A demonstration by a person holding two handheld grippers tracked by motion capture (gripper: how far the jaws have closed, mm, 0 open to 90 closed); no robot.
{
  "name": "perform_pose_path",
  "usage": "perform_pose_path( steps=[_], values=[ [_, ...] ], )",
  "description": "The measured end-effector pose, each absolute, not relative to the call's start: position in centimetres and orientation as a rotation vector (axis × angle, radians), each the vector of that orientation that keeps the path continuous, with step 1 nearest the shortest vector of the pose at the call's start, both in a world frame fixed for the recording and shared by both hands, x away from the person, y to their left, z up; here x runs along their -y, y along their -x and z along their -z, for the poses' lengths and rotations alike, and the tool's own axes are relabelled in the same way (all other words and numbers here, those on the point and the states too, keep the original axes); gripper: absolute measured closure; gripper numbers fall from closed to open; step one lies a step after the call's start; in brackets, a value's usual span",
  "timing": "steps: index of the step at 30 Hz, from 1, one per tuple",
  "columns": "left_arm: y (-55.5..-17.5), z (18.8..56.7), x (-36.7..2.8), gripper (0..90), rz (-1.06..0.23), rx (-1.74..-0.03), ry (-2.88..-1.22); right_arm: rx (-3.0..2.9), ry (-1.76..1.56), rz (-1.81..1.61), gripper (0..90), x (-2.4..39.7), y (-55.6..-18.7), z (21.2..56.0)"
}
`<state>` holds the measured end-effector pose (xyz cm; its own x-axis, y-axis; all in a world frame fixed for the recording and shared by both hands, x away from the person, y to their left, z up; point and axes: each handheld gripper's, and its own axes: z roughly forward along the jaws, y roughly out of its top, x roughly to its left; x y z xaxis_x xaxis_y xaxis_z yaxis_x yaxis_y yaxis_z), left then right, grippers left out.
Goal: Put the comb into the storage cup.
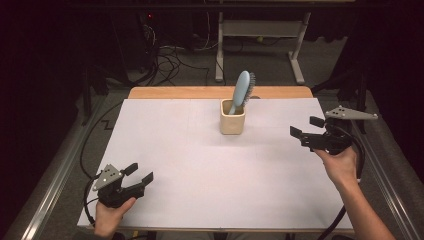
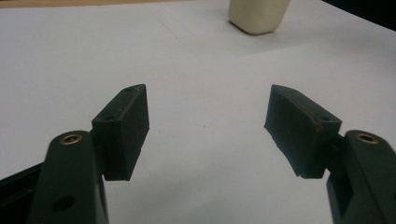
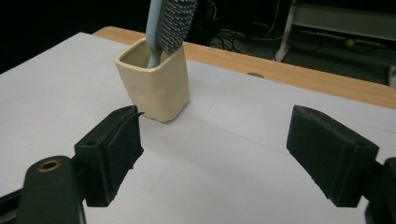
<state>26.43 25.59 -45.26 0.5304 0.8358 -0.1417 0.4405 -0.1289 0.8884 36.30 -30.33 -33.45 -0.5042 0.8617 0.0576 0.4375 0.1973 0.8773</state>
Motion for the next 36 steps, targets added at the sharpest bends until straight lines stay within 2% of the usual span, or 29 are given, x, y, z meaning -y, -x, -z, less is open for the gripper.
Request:
perform_pose_path(
  steps=[36],
  values=[
    [-26.4, 45.2, -25.7, 31.2, -0.497, -1.076, -1.749, -1.991, -1.163, -1.33, 17.6, 31.7, -32.3, 34.2]
  ],
)
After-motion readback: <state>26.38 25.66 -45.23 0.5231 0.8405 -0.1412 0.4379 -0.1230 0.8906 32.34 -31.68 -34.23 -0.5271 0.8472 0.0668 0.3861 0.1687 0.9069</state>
